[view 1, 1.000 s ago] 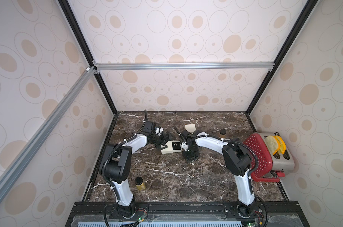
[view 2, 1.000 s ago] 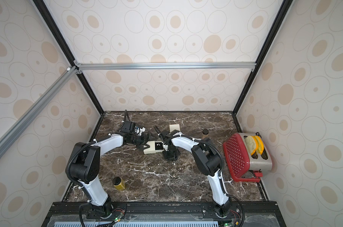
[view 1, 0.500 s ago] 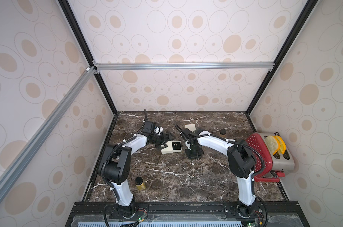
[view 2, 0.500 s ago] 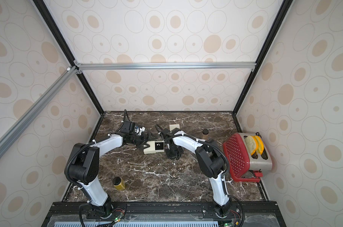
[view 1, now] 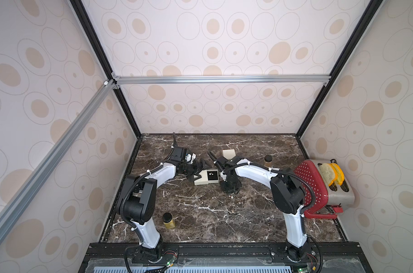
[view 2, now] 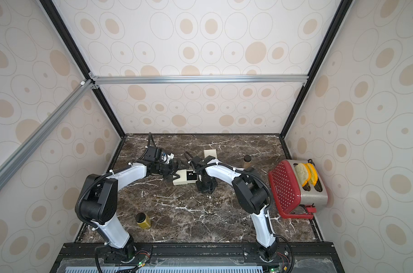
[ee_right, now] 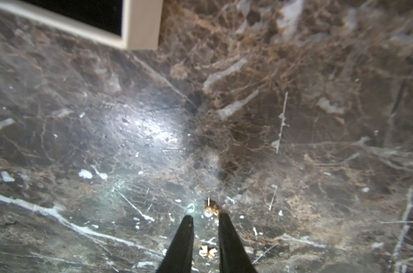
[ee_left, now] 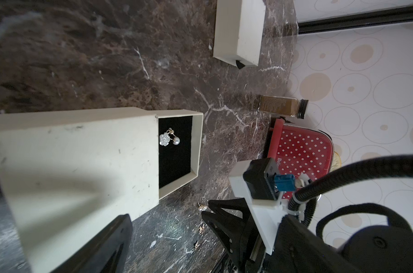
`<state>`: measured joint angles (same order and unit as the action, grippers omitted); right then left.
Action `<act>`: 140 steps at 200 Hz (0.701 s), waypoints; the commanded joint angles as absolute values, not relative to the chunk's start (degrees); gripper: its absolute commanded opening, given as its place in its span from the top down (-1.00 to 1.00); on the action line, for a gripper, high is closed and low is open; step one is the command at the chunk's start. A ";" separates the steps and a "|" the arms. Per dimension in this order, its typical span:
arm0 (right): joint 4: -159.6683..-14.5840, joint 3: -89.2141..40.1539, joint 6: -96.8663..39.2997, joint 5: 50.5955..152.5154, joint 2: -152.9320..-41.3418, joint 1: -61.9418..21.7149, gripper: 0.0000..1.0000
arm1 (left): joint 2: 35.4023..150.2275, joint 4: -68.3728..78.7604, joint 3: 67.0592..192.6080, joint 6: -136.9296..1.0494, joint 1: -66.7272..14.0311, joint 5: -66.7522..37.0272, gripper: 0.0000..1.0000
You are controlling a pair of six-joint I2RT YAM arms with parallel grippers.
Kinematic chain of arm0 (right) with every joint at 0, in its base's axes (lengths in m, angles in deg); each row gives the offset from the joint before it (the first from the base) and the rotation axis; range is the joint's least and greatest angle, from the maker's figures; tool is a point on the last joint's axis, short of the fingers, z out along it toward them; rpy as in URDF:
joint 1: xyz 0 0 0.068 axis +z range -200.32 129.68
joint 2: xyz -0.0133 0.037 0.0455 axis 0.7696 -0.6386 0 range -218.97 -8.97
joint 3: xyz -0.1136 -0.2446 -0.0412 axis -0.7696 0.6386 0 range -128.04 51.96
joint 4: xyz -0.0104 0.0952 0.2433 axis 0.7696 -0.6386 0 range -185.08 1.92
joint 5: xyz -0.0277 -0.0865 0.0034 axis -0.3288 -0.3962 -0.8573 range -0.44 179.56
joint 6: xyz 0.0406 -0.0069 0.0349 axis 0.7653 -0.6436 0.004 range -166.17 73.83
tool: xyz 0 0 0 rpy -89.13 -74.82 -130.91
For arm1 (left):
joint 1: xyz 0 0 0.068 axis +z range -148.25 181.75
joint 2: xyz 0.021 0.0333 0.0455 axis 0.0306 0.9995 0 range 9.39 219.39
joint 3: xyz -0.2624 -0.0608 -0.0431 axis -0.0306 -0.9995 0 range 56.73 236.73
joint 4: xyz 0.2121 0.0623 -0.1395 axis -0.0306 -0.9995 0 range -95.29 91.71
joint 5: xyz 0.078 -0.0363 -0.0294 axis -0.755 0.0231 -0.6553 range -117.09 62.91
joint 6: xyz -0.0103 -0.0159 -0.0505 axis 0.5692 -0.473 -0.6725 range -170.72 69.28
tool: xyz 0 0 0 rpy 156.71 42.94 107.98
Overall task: Place the earrings into the drawer-style jewelry box
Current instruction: Pick up the earring from the center of the board.
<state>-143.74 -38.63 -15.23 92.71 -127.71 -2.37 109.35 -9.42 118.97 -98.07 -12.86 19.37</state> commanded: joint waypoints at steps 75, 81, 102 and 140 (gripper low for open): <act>-144.58 -36.87 -14.38 93.35 -129.45 -1.65 0.55 | 107.23 -8.44 118.30 -98.56 -12.83 19.97 -0.98; -144.52 -36.61 -14.34 93.27 -129.47 -1.67 0.55 | 107.21 -8.45 118.34 -98.53 -12.79 19.93 -0.98; -144.15 -35.76 -14.29 93.16 -129.56 -1.67 0.55 | 107.30 -8.40 118.34 -98.62 -12.82 19.93 -0.98; -143.45 -35.27 -14.35 93.15 -130.05 -1.62 0.60 | 107.05 -8.48 118.16 -98.62 -12.77 19.82 -0.98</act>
